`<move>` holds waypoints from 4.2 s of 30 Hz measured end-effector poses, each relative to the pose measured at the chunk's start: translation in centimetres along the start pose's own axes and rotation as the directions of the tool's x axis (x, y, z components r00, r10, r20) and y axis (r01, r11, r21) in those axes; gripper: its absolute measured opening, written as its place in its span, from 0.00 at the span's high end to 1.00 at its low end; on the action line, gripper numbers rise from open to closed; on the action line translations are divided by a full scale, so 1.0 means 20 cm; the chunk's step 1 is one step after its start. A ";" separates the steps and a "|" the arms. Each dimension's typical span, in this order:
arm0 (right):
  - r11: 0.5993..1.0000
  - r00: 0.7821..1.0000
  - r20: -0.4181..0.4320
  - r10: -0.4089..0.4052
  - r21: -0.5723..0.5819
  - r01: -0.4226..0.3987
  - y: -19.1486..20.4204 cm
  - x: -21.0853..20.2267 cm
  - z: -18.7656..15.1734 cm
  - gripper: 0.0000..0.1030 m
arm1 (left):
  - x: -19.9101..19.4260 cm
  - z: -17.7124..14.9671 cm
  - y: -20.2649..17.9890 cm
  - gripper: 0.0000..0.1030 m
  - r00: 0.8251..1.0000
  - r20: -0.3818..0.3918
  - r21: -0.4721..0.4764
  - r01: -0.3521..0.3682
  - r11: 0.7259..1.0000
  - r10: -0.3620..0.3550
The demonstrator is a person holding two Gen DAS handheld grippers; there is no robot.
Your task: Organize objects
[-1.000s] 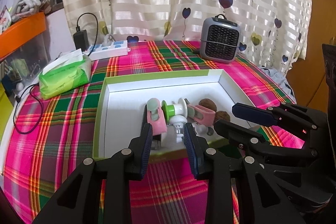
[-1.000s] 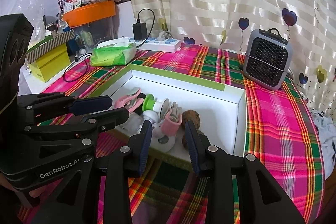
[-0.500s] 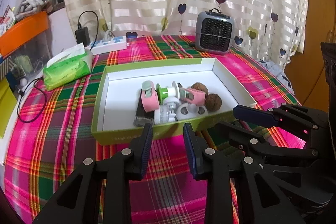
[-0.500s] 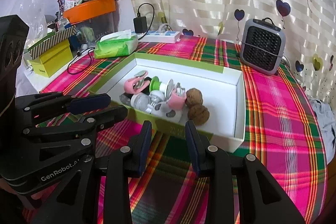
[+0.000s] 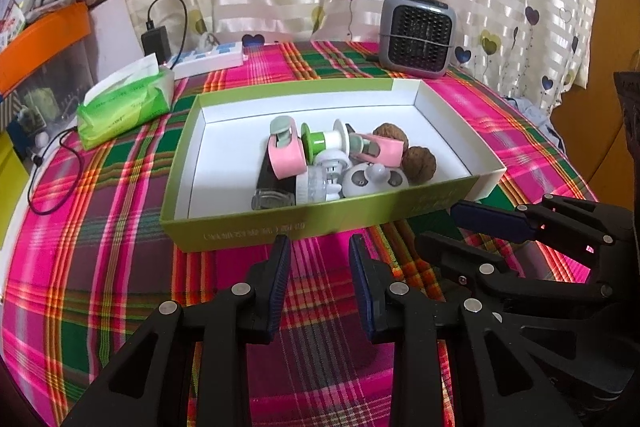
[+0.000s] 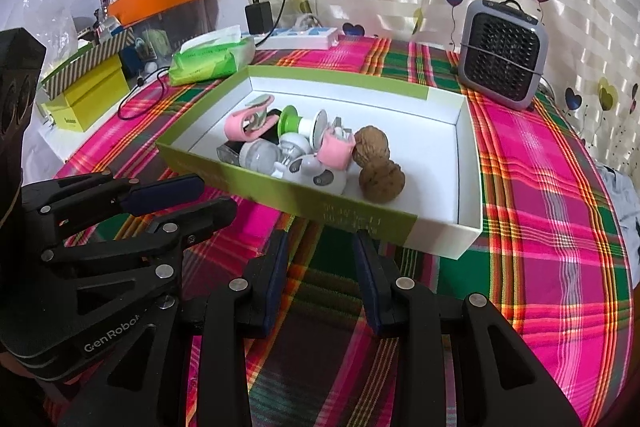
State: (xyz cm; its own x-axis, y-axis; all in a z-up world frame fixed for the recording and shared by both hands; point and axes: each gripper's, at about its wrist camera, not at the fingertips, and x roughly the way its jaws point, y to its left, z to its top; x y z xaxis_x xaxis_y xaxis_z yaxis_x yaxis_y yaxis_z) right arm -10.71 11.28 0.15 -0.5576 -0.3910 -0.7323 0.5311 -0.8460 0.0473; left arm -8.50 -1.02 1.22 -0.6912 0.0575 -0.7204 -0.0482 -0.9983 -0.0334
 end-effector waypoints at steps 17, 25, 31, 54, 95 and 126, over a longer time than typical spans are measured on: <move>1.000 0.998 -0.063 -0.019 0.002 0.020 -0.01 0.06 0.01 0.66 | 0.07 0.00 0.00 0.73 0.998 -0.067 -0.003 -0.017 1.000 0.016; 1.000 0.997 -0.065 -0.029 0.001 0.029 -0.01 0.06 0.01 0.66 | 0.07 0.00 -0.01 0.73 0.997 -0.071 0.005 -0.033 0.999 0.034; 1.000 0.997 -0.065 -0.029 0.001 0.029 -0.01 0.06 0.01 0.66 | 0.07 0.00 -0.01 0.73 0.997 -0.071 0.005 -0.033 0.999 0.033; 1.000 0.998 -0.065 -0.027 0.002 0.027 -0.01 0.06 0.01 0.66 | 0.07 0.00 0.00 0.72 0.997 -0.071 0.004 -0.032 0.999 0.033; 1.000 0.998 -0.064 -0.022 0.005 0.023 -0.01 0.06 0.01 0.65 | 0.07 0.00 0.00 0.72 0.997 -0.071 0.003 -0.031 1.000 0.031; 1.000 0.998 -0.064 -0.018 0.007 0.018 -0.01 0.05 0.01 0.64 | 0.07 0.00 0.00 0.72 0.997 -0.071 0.003 -0.030 1.000 0.031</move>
State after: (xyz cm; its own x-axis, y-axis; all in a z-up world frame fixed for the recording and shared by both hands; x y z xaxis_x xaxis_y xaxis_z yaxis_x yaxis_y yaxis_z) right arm -11.48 10.91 -0.54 -0.5248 -0.3517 -0.7752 0.5161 -0.8557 0.0388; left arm -9.46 -0.89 0.24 -0.6392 0.0259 -0.7686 -0.0290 -0.9995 -0.0096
